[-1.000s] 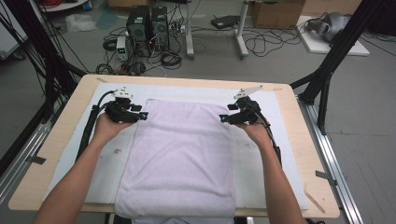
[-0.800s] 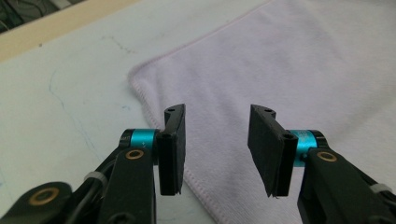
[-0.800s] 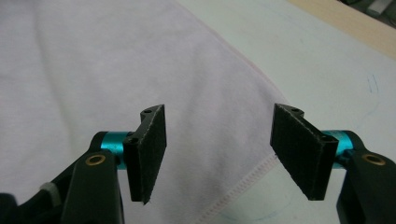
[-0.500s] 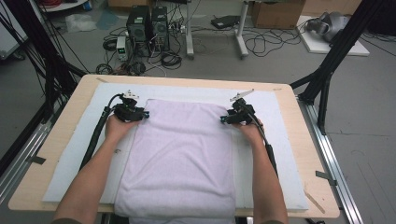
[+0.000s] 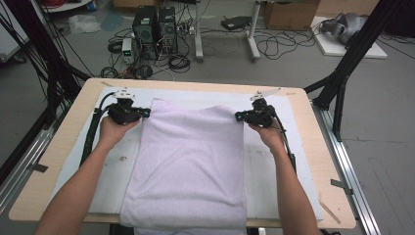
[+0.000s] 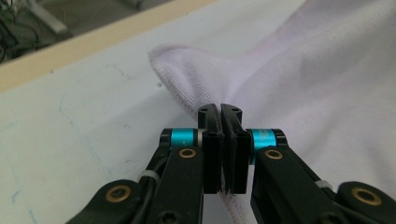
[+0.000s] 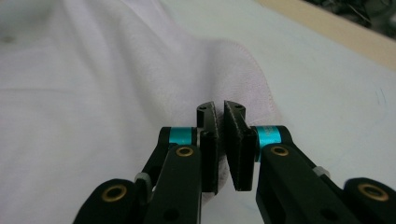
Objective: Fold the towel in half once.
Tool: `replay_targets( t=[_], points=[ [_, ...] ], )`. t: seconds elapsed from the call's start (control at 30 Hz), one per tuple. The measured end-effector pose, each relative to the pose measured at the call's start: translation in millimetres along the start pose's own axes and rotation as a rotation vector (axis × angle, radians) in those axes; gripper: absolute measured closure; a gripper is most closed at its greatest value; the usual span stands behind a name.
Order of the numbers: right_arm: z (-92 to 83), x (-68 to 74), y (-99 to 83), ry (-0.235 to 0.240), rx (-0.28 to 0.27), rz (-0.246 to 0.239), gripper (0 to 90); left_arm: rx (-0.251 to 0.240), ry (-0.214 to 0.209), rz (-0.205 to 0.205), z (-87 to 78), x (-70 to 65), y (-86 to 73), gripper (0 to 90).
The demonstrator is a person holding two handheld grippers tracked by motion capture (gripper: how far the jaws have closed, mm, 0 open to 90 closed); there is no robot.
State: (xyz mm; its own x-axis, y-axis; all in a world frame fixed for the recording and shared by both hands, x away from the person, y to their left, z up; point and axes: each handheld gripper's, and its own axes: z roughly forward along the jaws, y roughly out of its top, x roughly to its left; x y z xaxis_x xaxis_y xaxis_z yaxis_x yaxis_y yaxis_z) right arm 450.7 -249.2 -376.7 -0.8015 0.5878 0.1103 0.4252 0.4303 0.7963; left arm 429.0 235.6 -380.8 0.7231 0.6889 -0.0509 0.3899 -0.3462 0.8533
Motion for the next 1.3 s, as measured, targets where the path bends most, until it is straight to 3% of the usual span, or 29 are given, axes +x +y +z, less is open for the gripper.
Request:
replay_targets(
  t=[0.13,0.2,0.27,0.33,0.4,0.5,0.57,0.67,0.73,0.83,0.9,1.0,1.13,1.3],
  points=[
    [-31.5,34.9,-9.4,0.043,-0.036,-0.057,84.7,-0.040,-0.055,0.057,-34.5,-29.9,-25.1,86.7],
    [-37.2,56.9,-29.1,0.087,0.010,-0.077,84.4,-0.020,-0.088,0.069,-46.3,-44.7,-46.5,86.6],
    [-38.6,71.9,-51.6,0.159,0.044,-0.068,82.8,0.032,-0.131,0.068,-52.8,-56.7,-69.5,85.9],
    [-40.5,82.8,-69.7,0.190,0.063,-0.058,73.1,0.085,-0.167,0.036,-52.7,-62.5,-86.9,79.2],
    [-41.3,83.3,-77.6,0.176,0.056,-0.045,65.2,0.141,-0.163,0.035,-46.9,-63.4,-90.0,60.2],
    [-35.9,75.6,-75.2,0.136,0.043,-0.024,52.2,0.119,-0.135,0.014,-39.6,-58.7,-78.6,44.6],
    [-25.4,68.7,-72.1,0.113,0.041,-0.031,46.7,0.105,-0.109,0.009,-32.1,-53.9,-66.0,39.2],
    [-6.2,58.9,-71.0,0.125,0.050,0.009,44.3,0.092,-0.087,-0.020,-19.7,-46.7,-56.4,38.3],
    [6.3,56.7,-70.7,0.133,0.075,0.016,45.9,0.108,-0.086,-0.031,-11.0,-44.5,-54.3,40.9],
    [17.9,60.5,-72.2,0.150,0.137,-0.025,65.7,0.167,-0.102,0.039,-0.7,-48.9,-55.6,71.4],
    [19.6,65.3,-72.6,0.150,0.147,-0.055,77.1,0.159,-0.111,0.073,-0.7,-54.5,-55.8,88.2],
    [11.8,72.4,-67.8,0.136,0.106,-0.090,81.7,0.119,-0.102,0.095,-8.5,-58.4,-52.2,89.7],
    [-1.7,79.0,-63.2,0.116,0.067,-0.129,82.7,0.070,-0.101,0.094,-22.2,-59.6,-49.6,89.7],
    [-10.6,85.0,-61.5,0.128,0.044,-0.151,82.7,0.055,-0.145,0.090,-26.0,-54.1,-55.1,89.5]
  ],
)
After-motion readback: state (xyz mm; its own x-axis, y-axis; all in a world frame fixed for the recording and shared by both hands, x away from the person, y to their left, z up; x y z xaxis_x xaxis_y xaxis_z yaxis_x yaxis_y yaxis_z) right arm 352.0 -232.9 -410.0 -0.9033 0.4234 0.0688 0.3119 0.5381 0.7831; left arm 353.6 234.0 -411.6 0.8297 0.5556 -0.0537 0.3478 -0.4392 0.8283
